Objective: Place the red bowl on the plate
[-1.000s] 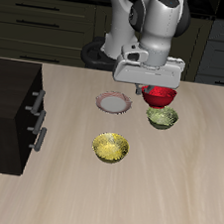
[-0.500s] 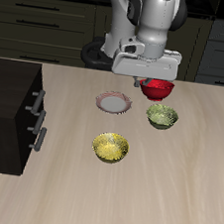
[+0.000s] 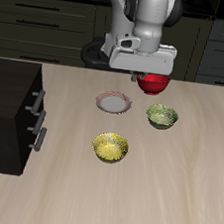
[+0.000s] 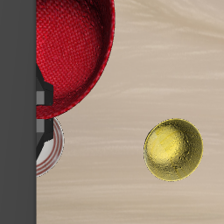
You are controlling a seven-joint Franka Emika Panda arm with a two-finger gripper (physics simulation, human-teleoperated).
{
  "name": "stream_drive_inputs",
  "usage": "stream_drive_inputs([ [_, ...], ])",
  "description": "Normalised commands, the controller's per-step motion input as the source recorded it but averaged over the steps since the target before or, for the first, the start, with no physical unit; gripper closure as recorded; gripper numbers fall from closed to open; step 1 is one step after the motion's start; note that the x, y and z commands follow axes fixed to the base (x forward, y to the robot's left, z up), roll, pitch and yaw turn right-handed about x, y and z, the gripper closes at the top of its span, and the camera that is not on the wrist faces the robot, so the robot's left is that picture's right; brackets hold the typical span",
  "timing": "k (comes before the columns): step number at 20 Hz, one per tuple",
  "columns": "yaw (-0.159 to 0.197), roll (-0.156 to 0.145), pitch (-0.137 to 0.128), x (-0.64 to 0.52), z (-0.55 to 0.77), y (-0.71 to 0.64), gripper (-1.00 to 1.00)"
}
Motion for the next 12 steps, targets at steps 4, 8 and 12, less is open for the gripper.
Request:
stream_drive_inputs([
  [4, -0.013, -0.048, -0.001, -0.02, 0.09, -0.32, 1.00],
  [8, 0.004, -0.036, -0.006, -0.12, 0.00, -0.18, 1.00],
  [12, -0.032, -0.077, -0.006, -0.14, 0.09, -0.52, 1.00],
])
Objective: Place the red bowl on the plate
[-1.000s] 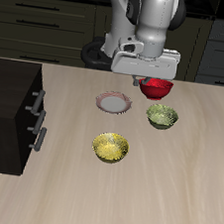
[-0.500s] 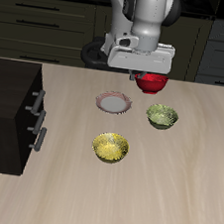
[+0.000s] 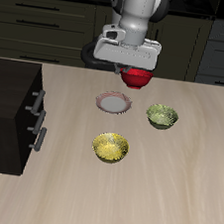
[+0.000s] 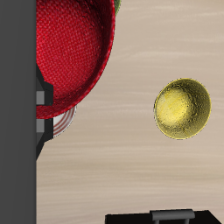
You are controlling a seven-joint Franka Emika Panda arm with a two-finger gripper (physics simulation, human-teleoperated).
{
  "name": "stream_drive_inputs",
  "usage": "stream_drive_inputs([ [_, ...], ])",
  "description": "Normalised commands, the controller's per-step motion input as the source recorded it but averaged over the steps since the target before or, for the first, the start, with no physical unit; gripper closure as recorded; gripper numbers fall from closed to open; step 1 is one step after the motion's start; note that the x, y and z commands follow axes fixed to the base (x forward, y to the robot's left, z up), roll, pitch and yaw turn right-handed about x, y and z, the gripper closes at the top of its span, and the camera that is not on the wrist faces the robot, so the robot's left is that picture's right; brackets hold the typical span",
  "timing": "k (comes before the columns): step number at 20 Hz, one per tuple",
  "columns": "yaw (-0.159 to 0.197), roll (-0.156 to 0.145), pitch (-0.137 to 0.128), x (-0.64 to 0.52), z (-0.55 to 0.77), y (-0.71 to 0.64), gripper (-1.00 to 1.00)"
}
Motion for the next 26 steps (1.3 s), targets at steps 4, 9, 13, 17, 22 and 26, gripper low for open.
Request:
stream_drive_inputs([
  [4, -0.011, -0.056, 0.009, -0.16, 0.03, -0.40, 1.00],
  [9, 0.002, -0.045, 0.000, -0.14, -0.02, -0.21, 1.00],
  [13, -0.015, 0.000, -0.017, -0.12, 0.03, -0.23, 1.00],
  [17, 0.002, 0.027, -0.010, -0.05, 0.03, 0.08, 1.00],
  [22, -0.005, 0.067, 0.002, -0.02, -0.08, -0.05, 1.00],
  [26, -0.010, 0.021, 0.004, 0.00, -0.01, 0.13, 1.00],
])
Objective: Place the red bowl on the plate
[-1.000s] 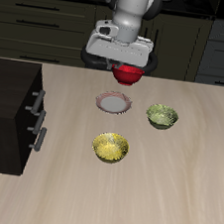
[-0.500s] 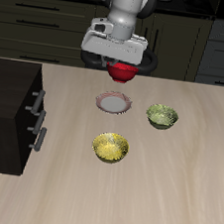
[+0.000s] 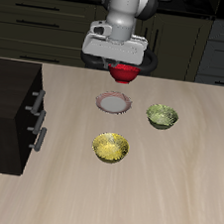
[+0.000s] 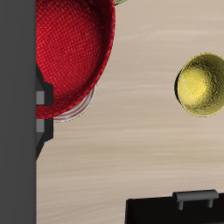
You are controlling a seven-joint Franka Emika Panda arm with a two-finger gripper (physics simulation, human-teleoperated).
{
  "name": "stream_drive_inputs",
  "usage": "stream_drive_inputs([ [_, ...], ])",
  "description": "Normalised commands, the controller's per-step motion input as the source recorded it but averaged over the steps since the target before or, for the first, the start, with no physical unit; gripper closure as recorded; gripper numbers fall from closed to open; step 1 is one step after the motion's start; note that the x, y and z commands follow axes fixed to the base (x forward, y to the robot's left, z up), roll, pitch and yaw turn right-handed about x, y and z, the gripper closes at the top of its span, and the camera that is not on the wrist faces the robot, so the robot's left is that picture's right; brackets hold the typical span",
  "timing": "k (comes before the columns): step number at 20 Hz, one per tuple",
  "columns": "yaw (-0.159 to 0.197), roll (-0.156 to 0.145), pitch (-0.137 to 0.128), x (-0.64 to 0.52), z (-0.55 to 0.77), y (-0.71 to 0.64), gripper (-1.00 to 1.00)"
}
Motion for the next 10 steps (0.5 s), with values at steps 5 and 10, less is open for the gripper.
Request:
stream_drive_inputs([
  [5, 0.021, 0.041, -0.004, -0.03, -0.01, 0.03, 1.00],
  [10, 0.017, 0.035, 0.016, -0.11, -0.06, 0.06, 1.00],
])
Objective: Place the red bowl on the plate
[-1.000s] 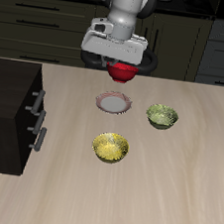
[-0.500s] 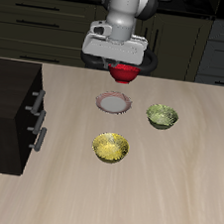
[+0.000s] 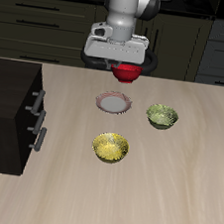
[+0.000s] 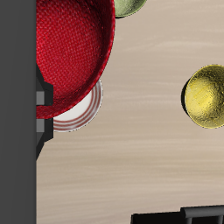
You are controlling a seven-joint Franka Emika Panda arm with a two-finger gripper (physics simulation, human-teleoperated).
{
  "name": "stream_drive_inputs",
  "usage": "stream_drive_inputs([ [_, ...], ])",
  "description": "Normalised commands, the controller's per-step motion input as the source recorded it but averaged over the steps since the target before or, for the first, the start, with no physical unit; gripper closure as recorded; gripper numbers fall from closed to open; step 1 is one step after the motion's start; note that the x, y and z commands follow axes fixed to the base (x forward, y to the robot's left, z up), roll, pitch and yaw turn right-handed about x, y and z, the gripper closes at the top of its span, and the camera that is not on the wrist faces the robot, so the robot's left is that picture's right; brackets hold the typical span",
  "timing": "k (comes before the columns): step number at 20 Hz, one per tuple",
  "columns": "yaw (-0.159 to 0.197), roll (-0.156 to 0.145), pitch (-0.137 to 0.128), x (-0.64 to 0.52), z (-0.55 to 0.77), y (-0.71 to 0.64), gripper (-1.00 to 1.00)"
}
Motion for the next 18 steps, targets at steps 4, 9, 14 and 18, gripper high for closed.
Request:
stream_drive_inputs([
  [4, -0.006, 0.099, 0.010, -0.09, 0.00, -0.03, 1.00],
  [9, 0.027, 0.058, -0.006, -0.17, 0.02, 0.03, 1.00],
  [14, -0.015, 0.038, 0.008, -0.09, -0.01, 0.04, 1.00],
  [18, -0.008, 0.077, 0.018, -0.19, -0.09, 0.00, 1.00],
])
